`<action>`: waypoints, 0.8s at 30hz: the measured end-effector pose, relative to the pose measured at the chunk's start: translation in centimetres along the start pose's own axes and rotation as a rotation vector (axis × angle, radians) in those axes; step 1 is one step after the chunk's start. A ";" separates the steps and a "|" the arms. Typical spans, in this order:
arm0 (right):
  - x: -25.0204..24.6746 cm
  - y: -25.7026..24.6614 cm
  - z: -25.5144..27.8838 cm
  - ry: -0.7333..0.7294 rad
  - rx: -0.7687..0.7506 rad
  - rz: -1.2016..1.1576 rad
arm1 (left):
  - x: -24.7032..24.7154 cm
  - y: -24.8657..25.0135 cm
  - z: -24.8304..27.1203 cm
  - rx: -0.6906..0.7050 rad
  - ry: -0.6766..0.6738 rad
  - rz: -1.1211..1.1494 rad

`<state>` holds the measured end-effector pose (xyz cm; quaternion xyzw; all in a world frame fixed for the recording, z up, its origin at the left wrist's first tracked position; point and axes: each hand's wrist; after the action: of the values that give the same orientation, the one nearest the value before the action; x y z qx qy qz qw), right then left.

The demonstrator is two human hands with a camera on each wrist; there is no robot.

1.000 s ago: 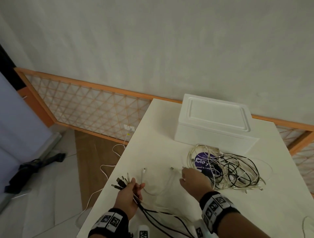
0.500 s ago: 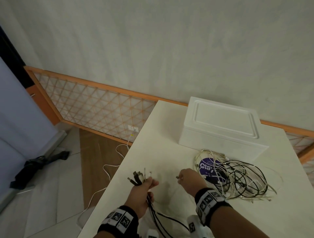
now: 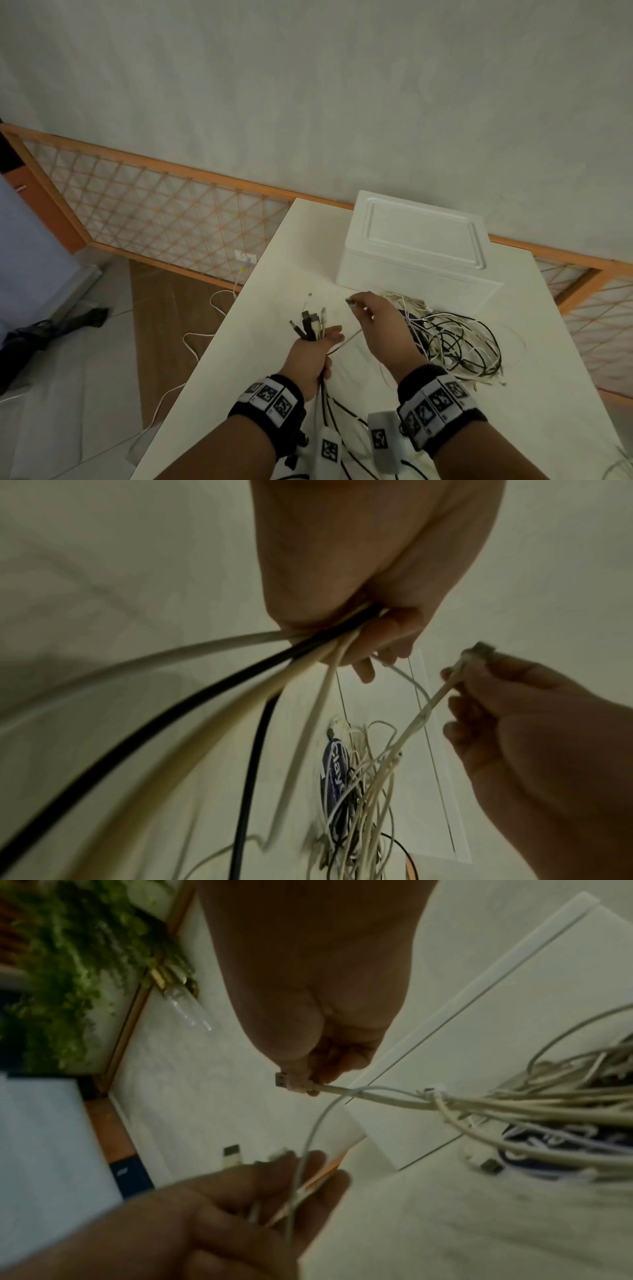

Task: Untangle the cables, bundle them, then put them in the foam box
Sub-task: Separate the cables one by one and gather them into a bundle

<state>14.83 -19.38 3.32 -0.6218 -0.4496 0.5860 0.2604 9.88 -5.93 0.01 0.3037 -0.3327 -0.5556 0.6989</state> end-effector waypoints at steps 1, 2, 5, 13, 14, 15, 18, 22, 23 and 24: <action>-0.1 -0.4 0.1 0.000 0.017 -0.088 | 0.3 0.1 0.0 -0.004 -0.005 -0.013; 0.0 -0.4 0.0 -0.015 0.029 -0.119 | 0.6 0.3 0.0 -0.012 -0.016 -0.023; 0.4 -0.3 0.2 -0.115 0.059 -0.071 | 1.4 0.8 0.4 -0.029 -0.064 -0.008; 1.4 -1.3 1.5 -0.114 0.018 -0.108 | 2.3 0.9 0.3 -0.016 -0.008 0.093; 1.6 -1.1 1.6 -0.112 0.010 -0.115 | 2.2 0.8 0.2 -0.017 0.001 0.101; 1.8 -0.9 1.7 -0.111 0.023 -0.120 | 2.1 0.8 0.2 -0.018 0.008 0.105; 1.9 0.3 2.0 -0.096 0.125 -0.064 | 1.3 1.1 0.5 -0.003 0.038 0.130; 1.4 3.4 2.9 -0.146 0.255 0.167 | -0.4 2.1 0.4 0.032 0.068 0.190; 1.3 4.2 3.0 -0.184 0.277 0.232 | -0.7 2.4 0.4 0.046 0.086 0.207; 1.1 4.9 3.1 -0.219 0.301 0.297 | -1.0 2.6 0.4 0.067 0.112 0.228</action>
<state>12.96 -21.28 -1.92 -0.5681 -0.2863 0.7422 0.2109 10.87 -4.47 2.16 0.3174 -0.3438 -0.4434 0.7644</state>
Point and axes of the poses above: each hand's wrist, its own z-axis away from the middle knuckle, its own x-axis out of the palm, y = z × x, and after that the axes turned 14 degrees about -z, right-handed
